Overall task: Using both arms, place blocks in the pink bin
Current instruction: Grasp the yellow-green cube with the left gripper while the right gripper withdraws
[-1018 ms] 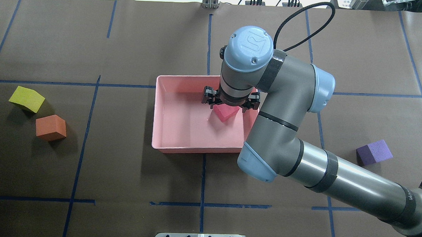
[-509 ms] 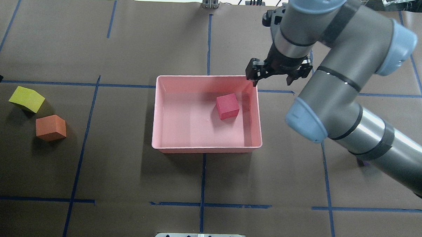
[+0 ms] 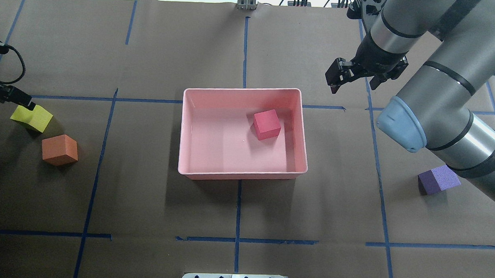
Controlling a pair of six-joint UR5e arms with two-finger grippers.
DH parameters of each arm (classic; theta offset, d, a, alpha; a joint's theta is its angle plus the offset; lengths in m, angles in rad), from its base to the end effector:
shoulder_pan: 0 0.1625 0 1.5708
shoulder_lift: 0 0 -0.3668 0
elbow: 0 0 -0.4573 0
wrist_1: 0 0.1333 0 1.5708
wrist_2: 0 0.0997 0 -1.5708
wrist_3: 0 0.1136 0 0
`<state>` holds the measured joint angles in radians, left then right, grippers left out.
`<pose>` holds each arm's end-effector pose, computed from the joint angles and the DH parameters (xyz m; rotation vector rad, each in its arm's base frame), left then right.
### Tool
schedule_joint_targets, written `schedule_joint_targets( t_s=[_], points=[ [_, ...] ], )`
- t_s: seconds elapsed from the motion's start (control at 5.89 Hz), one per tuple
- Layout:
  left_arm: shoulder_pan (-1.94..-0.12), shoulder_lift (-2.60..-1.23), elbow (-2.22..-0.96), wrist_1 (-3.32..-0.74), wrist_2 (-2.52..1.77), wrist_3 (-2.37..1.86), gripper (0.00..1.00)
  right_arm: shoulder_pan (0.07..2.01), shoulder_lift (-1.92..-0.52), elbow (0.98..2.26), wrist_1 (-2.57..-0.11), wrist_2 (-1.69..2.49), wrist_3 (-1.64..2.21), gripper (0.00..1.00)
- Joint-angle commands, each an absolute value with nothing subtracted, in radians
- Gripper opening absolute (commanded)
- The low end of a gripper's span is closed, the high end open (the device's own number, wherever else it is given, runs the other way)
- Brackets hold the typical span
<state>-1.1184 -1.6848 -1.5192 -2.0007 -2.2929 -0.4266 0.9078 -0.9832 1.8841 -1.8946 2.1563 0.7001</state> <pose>0.2214 -0.5887 0.5264 0.1250 0.8406 0.2019 -0.3275 -0.5340 0.1343 0.0767 -0.7945 -0.1338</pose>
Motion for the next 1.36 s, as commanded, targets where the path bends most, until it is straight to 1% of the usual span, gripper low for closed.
schedule_joint_targets(
  t_s=[0.0,0.34,0.51,0.68,0.85,1.02,1.19],
  points=[
    [-1.076,-1.684,-1.506,-2.002,-2.290,-0.436,1.00,0.910,-0.995,1.885,-1.893,2.158,0.696,1.00],
    [-1.043,-1.684,-1.485,-2.002,-2.264,-0.433,1.00,0.911,-1.014,1.887,-1.891,2.158,0.663,1.00],
    [-1.026,-1.686,-1.470,-2.002,-2.252,-0.433,0.95,0.923,-1.014,1.885,-1.891,2.160,0.644,1.00],
    [-1.026,-1.690,-1.476,-2.002,-2.252,-0.439,0.52,0.948,-1.017,1.885,-1.896,2.170,0.603,1.00],
    [-1.026,-1.690,-1.497,-1.996,-2.253,-0.439,0.40,0.980,-1.049,1.885,-1.894,2.190,0.538,1.00],
    [-1.040,-1.713,-1.529,-1.967,-2.256,-0.458,0.37,1.018,-1.083,1.882,-1.894,2.191,0.455,1.00],
    [-1.045,-1.773,-1.561,-1.903,-2.256,-0.516,0.37,1.061,-1.129,1.881,-1.890,2.197,0.352,1.00]
  ],
)
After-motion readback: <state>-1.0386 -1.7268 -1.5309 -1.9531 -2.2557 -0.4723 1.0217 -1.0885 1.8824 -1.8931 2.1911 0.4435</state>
